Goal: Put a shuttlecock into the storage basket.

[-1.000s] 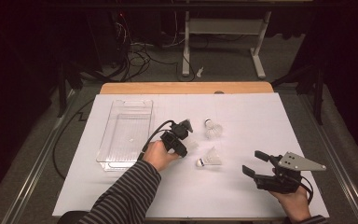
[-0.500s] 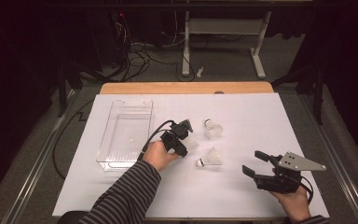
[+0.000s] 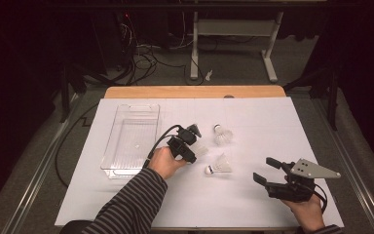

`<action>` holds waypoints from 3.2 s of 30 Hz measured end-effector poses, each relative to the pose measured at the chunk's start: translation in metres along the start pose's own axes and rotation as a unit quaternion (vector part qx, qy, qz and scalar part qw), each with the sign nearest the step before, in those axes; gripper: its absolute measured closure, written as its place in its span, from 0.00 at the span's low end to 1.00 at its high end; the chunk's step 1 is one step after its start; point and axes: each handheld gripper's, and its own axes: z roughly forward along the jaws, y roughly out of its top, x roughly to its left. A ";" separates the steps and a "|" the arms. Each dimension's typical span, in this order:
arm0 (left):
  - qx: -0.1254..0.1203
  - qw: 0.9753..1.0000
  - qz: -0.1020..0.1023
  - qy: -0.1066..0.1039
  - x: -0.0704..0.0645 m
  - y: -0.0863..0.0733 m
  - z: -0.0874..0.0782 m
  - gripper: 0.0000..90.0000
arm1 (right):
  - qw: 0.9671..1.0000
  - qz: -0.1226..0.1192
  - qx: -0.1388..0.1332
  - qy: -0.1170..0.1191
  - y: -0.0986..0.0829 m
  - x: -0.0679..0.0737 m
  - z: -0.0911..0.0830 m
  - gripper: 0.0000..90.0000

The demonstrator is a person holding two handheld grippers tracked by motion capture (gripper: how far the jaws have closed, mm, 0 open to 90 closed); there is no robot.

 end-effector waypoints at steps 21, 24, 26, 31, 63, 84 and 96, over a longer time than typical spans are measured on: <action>-0.043 0.999 0.001 -0.027 -0.006 -0.001 -0.017 0.72 | 1.000 0.001 -0.001 0.001 0.000 0.000 0.000 0.29; -0.048 0.998 0.004 -0.030 -0.006 -0.001 -0.020 0.72 | 1.000 0.001 -0.001 0.001 0.000 0.000 0.000 0.29; -0.051 0.998 0.003 -0.032 -0.007 0.000 -0.022 0.72 | 1.000 0.001 -0.001 0.001 0.000 0.000 0.000 0.29; -0.059 0.998 0.004 -0.036 -0.008 -0.001 -0.025 0.72 | 1.000 0.001 -0.002 0.000 0.000 0.000 0.000 0.29; -0.112 0.992 0.001 -0.049 -0.003 0.002 -0.051 0.72 | 1.000 -0.001 -0.002 0.002 0.000 0.000 0.000 0.29; -0.136 0.989 -0.010 -0.052 0.009 -0.001 -0.068 0.72 | 1.000 -0.001 -0.001 0.002 0.000 0.001 0.001 0.29; -0.155 0.986 -0.016 -0.055 0.014 -0.002 -0.078 0.72 | 1.000 -0.001 -0.001 0.002 0.000 0.001 0.000 0.29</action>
